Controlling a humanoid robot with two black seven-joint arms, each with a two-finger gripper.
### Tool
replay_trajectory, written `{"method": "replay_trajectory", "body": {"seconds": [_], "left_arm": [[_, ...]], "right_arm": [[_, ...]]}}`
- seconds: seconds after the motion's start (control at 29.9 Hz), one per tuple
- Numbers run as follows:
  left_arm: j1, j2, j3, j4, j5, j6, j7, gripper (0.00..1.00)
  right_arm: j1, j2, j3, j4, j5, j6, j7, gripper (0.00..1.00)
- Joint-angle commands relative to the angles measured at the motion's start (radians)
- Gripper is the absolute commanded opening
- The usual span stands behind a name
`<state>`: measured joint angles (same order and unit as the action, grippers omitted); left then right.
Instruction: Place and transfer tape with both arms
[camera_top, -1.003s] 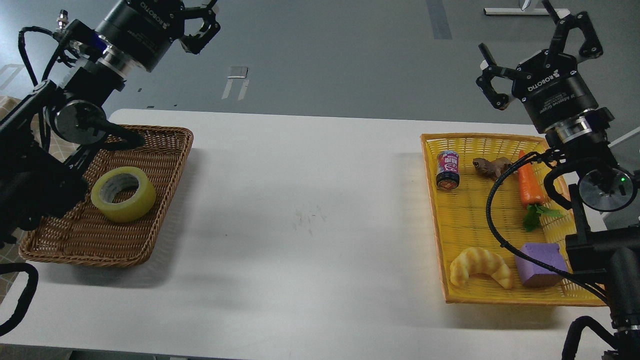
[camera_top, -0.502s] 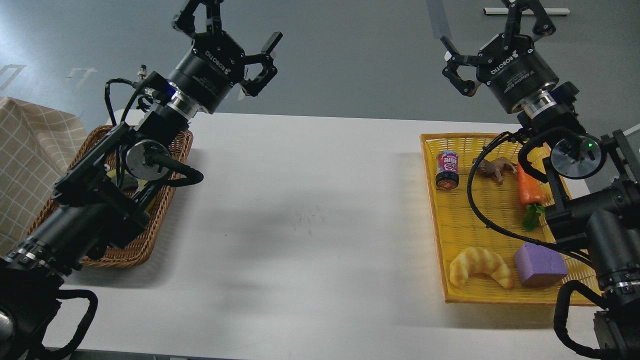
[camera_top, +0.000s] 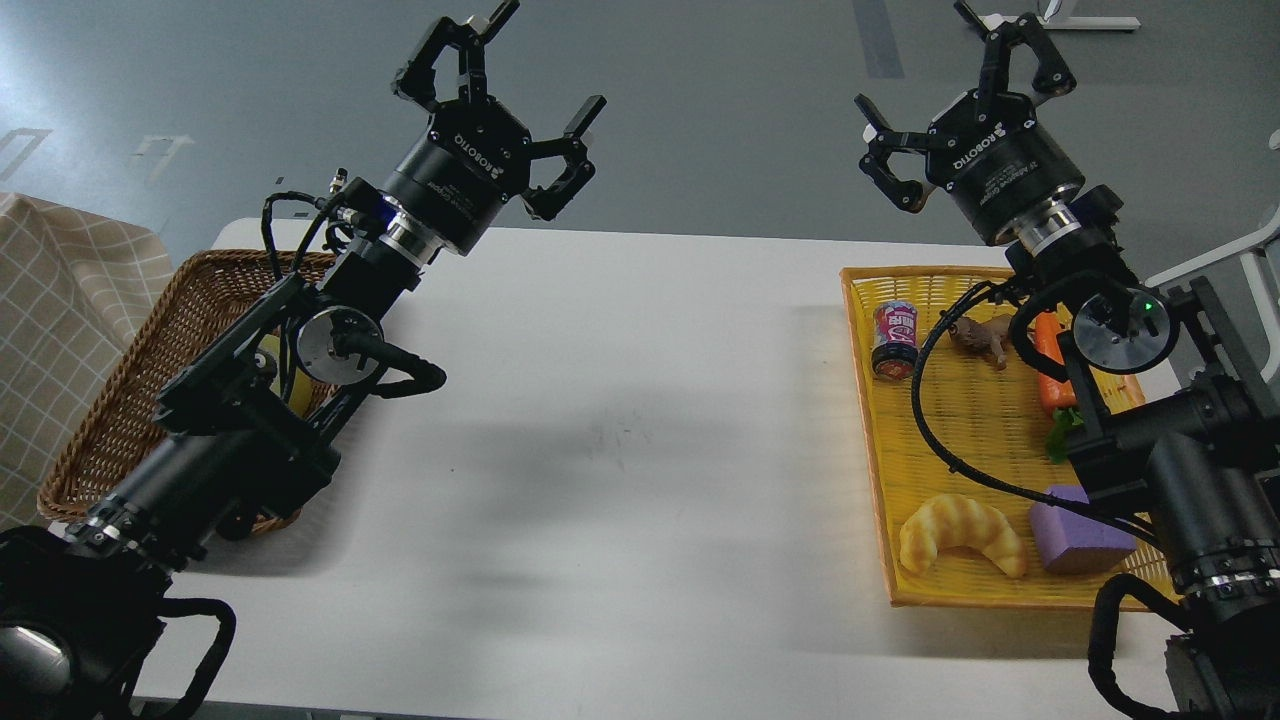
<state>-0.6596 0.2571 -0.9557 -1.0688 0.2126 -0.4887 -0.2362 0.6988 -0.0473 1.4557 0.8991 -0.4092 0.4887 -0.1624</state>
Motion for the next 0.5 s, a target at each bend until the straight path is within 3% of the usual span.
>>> {"method": "replay_trajectory", "body": {"seconds": [0.0,0.47], "left_arm": [[0.001,0.007,-0.015,0.007,-0.001,0.000,0.000,0.98],[0.015,0.005,-0.020,0.015,-0.015,0.000,-0.002,0.98]], "right_arm": [[-0.018,0.003,0.000,0.003,0.001,0.000,0.001,1.00],[-0.067,0.011,0.003,0.041,0.003,0.000,0.006,1.00]]}}
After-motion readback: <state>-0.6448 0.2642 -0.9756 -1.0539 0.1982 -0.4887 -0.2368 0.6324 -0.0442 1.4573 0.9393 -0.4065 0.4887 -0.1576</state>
